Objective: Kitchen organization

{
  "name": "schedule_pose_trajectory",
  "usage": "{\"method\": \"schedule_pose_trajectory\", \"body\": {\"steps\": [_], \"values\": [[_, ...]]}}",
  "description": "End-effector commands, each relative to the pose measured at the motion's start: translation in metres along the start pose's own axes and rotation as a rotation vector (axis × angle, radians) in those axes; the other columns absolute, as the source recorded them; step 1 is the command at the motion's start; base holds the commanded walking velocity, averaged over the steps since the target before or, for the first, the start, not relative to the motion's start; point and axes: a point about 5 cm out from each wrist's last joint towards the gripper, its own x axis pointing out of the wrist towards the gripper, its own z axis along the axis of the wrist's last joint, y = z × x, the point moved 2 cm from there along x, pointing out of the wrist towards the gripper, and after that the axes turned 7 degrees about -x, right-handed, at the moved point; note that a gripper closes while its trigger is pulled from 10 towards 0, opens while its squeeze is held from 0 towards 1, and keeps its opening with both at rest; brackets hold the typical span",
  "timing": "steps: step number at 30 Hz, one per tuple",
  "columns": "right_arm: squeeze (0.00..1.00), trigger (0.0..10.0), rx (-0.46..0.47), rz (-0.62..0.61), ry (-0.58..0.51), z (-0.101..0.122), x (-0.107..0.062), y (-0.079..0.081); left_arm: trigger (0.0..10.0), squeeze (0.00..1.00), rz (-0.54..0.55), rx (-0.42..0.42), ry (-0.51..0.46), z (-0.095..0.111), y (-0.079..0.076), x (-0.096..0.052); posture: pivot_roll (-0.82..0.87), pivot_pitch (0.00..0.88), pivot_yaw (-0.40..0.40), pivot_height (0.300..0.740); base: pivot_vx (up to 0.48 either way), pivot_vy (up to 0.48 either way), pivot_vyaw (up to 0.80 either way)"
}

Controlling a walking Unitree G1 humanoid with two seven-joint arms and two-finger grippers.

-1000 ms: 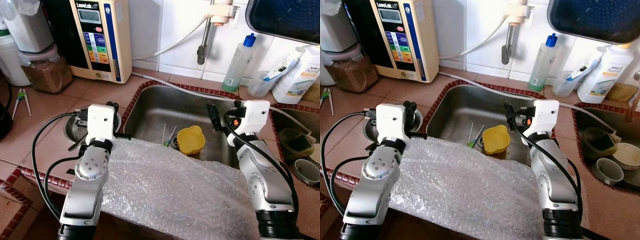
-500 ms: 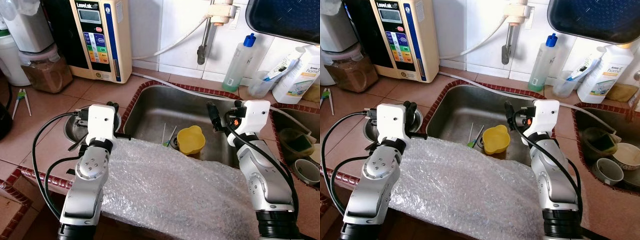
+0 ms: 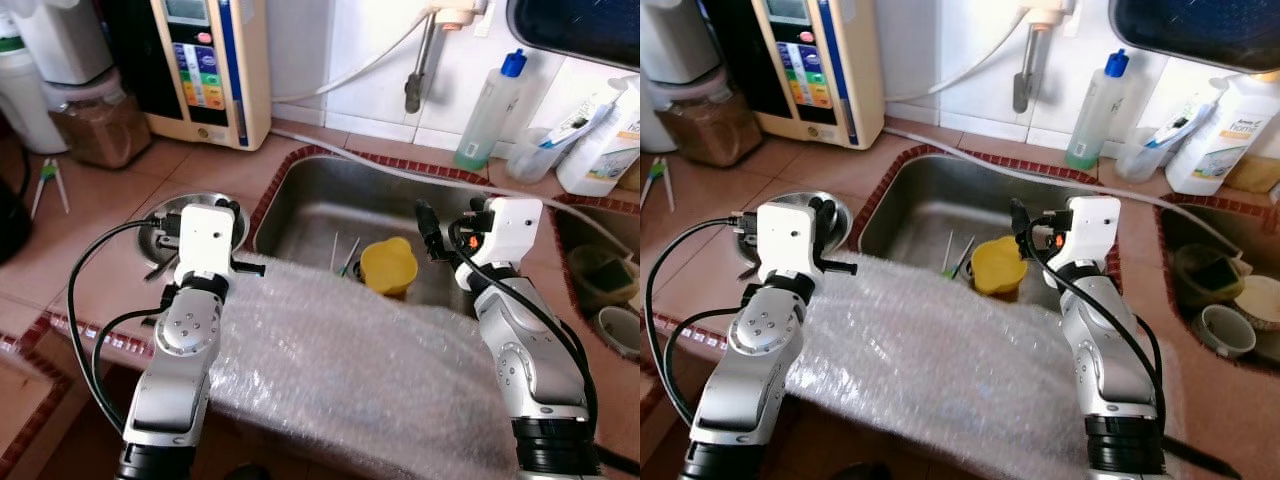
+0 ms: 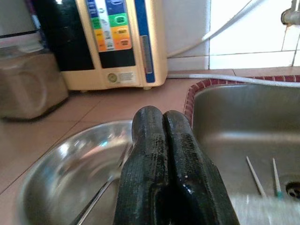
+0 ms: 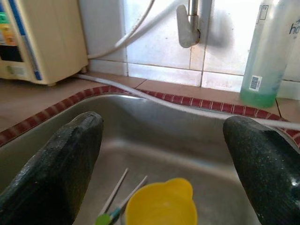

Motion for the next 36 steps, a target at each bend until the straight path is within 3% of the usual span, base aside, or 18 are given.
{"method": "schedule_pose_trajectory", "body": {"steps": [1,23,32,36], "values": [[0.00,10.0,0.011,-0.016,0.003,0.0003,0.0005,-0.0032,10.0,0.00,0.001,0.005,0.008,-0.0010,-0.0008,-0.0003,-0.04,0.035,-0.003,0.740,-0.300,0.000,0.00],[0.00,10.0,0.003,-0.034,-0.028,0.0068,0.0033,-0.0046,10.0,0.00,-0.010,0.014,0.001,0.0006,-0.0015,0.0035,-0.04,0.021,0.004,0.740,-0.297,0.000,0.00],[0.00,10.0,0.009,-0.033,-0.026,0.0061,0.0044,-0.0039,10.0,0.00,-0.015,0.019,-0.007,0.0009,-0.0013,0.0047,-0.04,0.017,0.004,0.740,-0.250,0.000,-0.75],[0.00,10.0,0.006,-0.033,-0.027,0.0062,0.0044,-0.0043,10.0,0.00,-0.016,0.024,-0.008,-0.0004,0.0004,0.0057,-0.04,0.017,0.002,0.740,0.000,0.000,0.00]]}}
